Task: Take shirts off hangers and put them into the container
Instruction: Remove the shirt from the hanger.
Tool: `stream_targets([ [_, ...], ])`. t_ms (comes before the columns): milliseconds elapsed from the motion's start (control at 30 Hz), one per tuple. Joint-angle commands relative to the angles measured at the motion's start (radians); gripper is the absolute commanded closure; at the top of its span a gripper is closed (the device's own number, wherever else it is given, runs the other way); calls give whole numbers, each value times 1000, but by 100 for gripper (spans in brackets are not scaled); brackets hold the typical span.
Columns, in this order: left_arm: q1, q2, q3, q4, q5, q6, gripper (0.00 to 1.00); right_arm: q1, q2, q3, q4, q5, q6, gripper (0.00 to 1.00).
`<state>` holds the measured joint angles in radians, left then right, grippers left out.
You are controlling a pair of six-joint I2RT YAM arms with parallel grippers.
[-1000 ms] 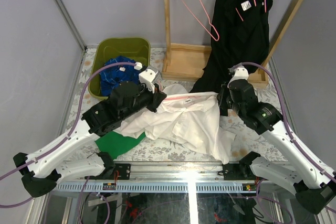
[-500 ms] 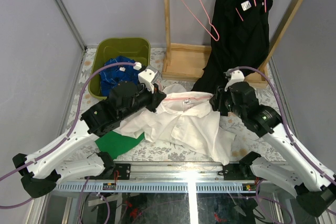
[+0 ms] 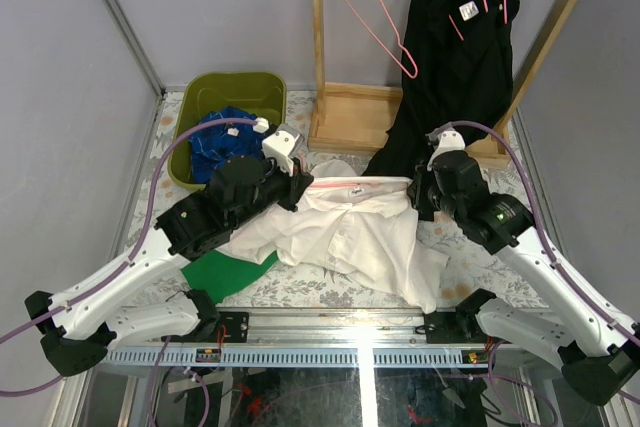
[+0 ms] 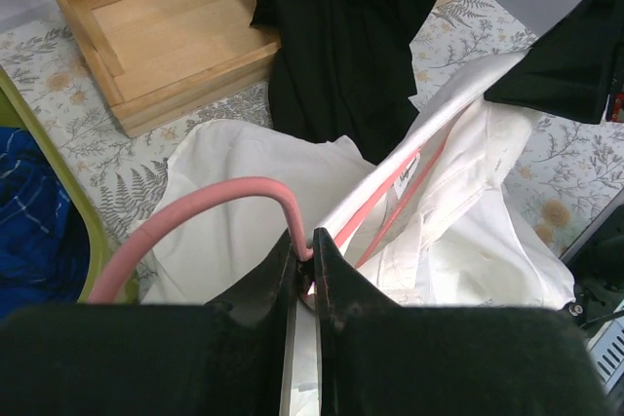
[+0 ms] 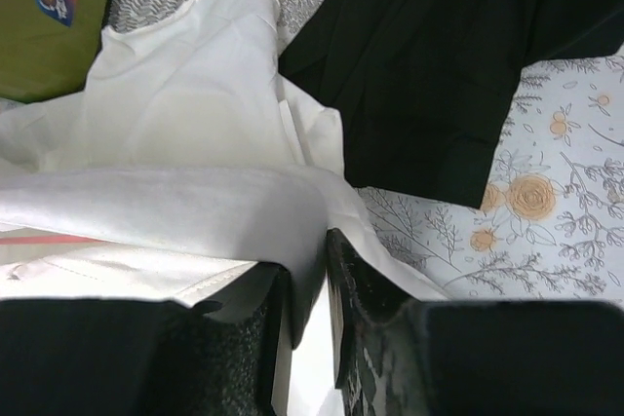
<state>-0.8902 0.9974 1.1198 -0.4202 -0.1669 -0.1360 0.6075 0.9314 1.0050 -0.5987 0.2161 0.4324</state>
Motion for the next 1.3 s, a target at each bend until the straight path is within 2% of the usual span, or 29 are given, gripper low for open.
stream_targets([
  [0,6,-13,33,-8,-98,62,100,-8,28,76,-129,120,-16,77],
  [233,5,-14,40,-2,8,100,100,-8,59,63,-122,201,7,81],
  [467,7,-55,-4,59,34,79,100,-8,71,23,-35,40,-45,72],
  [700,6,-45,7,24,-48,55,100,-8,-100,-79,115,64,-125,45],
  [833,6,-60,-13,53,-81,14,100,-8,-232,-211,206,-54,-239,28],
  [900,7,-73,-31,86,-70,-17,100,-8,-279,-262,223,-123,-286,26],
  [1067,6,-72,-41,118,-46,-50,100,-8,-355,-286,227,-101,-319,24],
  [1267,7,-67,-35,117,-57,-42,100,-7,-434,-326,253,-172,-366,23],
])
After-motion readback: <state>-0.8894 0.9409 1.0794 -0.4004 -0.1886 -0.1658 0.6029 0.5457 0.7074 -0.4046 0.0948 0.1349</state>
